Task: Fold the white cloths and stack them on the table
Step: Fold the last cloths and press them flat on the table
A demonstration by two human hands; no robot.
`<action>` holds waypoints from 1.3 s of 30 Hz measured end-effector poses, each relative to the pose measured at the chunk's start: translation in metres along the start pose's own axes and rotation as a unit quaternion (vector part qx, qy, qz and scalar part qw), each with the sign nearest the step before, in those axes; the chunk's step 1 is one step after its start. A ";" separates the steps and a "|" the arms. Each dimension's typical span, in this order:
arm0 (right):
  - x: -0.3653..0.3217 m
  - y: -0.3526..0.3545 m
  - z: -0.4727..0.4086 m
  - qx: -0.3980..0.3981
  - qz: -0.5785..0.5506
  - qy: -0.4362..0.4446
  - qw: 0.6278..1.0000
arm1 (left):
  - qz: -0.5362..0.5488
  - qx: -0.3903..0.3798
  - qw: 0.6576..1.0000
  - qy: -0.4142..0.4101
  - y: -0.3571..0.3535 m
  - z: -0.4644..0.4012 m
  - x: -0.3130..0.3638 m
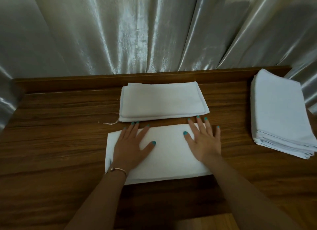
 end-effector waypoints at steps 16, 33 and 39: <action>0.019 0.025 0.015 0.181 -0.174 -0.184 0.950 | 0.018 0.093 0.967 0.236 0.017 0.015 -0.024; 0.050 0.031 0.023 -0.145 -0.270 -0.333 0.892 | 0.212 -0.145 0.812 0.524 0.026 0.041 -0.059; 0.042 0.054 0.027 -0.151 -0.435 -0.286 0.840 | 0.384 -0.075 0.791 0.470 0.053 0.043 -0.044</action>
Point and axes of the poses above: each hand's wrist, its own z-axis away from the middle knuckle, its own y-axis out of the back of the hand, x = y × z, the point moved 6 cm from there along -z, towards the middle knuckle, and after that the axes turned 14 degrees about x, right-handed, at the moved point
